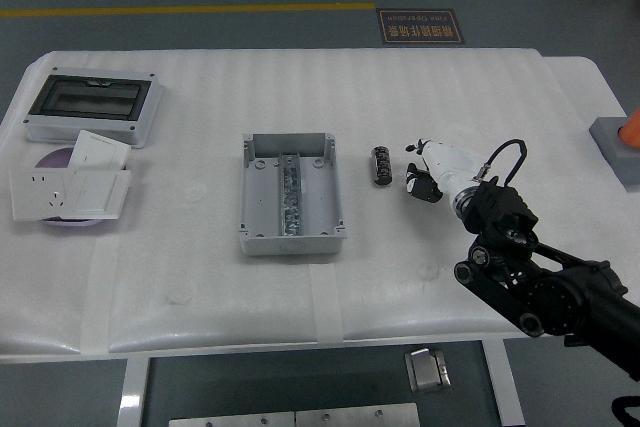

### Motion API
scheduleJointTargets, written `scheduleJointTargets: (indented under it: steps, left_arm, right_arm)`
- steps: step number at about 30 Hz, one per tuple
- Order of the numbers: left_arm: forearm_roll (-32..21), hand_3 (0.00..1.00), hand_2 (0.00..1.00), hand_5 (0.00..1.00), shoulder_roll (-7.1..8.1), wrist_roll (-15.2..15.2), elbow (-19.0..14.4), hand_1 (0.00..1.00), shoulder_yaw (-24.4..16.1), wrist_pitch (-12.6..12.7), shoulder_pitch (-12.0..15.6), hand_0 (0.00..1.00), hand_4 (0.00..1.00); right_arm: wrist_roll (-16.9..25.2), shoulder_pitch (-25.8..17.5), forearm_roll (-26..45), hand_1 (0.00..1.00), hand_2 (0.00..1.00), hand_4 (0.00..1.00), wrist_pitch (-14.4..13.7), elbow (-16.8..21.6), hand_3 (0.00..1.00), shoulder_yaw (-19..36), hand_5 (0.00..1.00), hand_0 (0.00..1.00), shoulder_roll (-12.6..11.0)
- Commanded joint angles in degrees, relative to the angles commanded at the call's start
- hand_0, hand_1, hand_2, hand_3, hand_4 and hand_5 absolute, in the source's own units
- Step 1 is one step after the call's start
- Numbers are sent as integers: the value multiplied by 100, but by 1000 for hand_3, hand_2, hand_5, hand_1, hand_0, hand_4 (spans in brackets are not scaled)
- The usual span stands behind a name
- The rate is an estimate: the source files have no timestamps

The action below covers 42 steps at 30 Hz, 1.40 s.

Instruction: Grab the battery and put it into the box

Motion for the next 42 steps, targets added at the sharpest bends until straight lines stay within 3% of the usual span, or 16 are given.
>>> scheduleJointTargets:
  steps: [9, 18, 24, 25, 30, 31, 36, 37, 42]
  left_arm:
    - [28, 573, 522, 53, -3, 17, -5, 641, -29, -3, 9, 572, 617]
    - [48, 572, 521, 55, 5, 60, -12, 641, -49, -29, 20, 572, 618]
    - [19, 571, 520, 55, 2, 79, -9, 641, -20, -54, 23, 572, 620]
    - [16, 572, 520, 56, 1, 81, -9, 641, -19, -55, 24, 572, 619]
    - [9, 572, 520, 56, 5, 95, -8, 641, 3, -67, 30, 572, 619]
    - [5, 573, 521, 54, 4, 99, -8, 642, 7, -71, 29, 571, 617]
    - [-22, 573, 521, 54, -1, 105, -3, 642, 39, -83, 22, 571, 617]
    - [-17, 568, 519, 53, -2, 108, -3, 642, 34, -85, 20, 572, 621]
    - [-1, 568, 519, 53, -2, 117, -3, 642, 26, -95, 16, 572, 621]
  right_arm:
    - [321, -39, 699, 642, 815, 25, -312, 1113, 808, 51, 19, 279, -143]
    - [1189, 98, 1780, 638, 813, 25, -816, 2283, 804, -537, 17, 279, -141]
    - [1513, 262, 2017, 637, 813, 26, -835, 2031, 801, -1035, 14, 279, 176]
    - [1544, 281, 2013, 655, 814, 52, -838, 1973, 802, -1082, 12, 354, 211]
    - [1647, 375, 1945, 655, 814, 52, -849, 1664, 802, -1282, 12, 354, 363]
    - [1654, 382, 1935, 892, 934, 463, -842, 1610, 985, -1301, 136, 897, 387]
    - [1693, 405, 1951, 892, 934, 463, -831, 1462, 985, -1340, 136, 897, 443]
    - [1693, 408, 1948, 953, 972, 553, -827, 1446, 998, -1340, 185, 998, 449]
    - [1694, 408, 1946, 953, 972, 553, -826, 1410, 998, -1321, 185, 998, 459]
